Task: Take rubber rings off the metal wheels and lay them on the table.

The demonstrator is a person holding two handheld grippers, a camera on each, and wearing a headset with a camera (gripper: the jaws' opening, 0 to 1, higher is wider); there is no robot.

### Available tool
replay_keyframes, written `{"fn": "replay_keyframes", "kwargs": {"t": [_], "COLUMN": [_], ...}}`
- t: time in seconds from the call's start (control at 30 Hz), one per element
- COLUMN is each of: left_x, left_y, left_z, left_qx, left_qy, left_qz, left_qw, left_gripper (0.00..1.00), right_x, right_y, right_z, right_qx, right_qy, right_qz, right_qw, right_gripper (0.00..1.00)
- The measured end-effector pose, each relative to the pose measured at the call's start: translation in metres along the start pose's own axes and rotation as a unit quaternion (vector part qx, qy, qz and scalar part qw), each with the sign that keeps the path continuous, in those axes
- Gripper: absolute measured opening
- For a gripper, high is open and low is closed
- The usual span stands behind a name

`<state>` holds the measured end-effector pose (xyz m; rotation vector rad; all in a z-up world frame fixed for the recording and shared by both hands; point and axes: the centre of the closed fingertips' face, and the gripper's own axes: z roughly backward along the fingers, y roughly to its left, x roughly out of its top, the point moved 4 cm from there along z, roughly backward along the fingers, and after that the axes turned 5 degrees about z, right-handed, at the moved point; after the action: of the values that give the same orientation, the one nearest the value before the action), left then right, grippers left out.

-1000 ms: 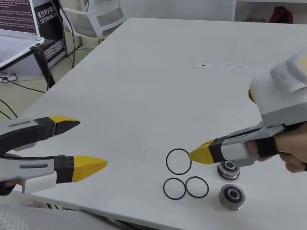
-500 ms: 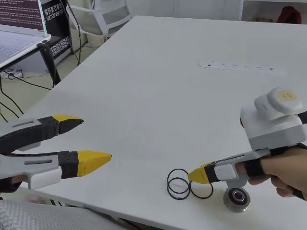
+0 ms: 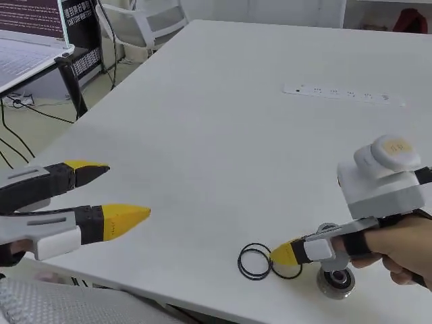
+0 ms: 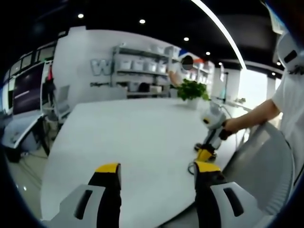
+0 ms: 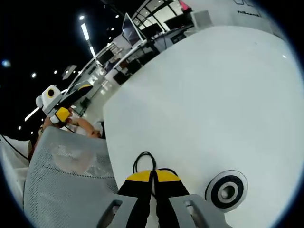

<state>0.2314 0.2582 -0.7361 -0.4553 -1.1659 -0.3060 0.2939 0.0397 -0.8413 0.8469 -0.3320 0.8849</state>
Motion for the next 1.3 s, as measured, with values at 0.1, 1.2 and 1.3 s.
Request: {"fn": "replay_keyframes", "kwargs": {"t": [0.1, 1.2, 1.3], "left_x": [-0.001, 0.007, 0.011], "left_y": [0.001, -0.003, -0.005], "left_z": [0.001, -0.005, -0.007], "left_qx": [0.002, -0.004, -0.009], "left_qy": [-0.001, 0.006, 0.007], "left_qz": [0.003, -0.009, -0.013], "left_qw": [1.0000, 0.9999, 0.9999], "left_gripper": [0.63, 0.63, 0.63], "right_x": [-0.001, 0.009, 0.012], "right_y": [-0.002, -0.011, -0.014], "right_z": [0.000, 0.018, 0.025], "right_qx": [-0.004, -0.033, -0.040], "right_qy": [0.002, -0.026, -0.035], "right_qz": [0.001, 0.020, 0.023], "right_qw": [1.0000, 0.9989, 0.9983], "right_gripper": [0.00, 0.04, 0.04]}}
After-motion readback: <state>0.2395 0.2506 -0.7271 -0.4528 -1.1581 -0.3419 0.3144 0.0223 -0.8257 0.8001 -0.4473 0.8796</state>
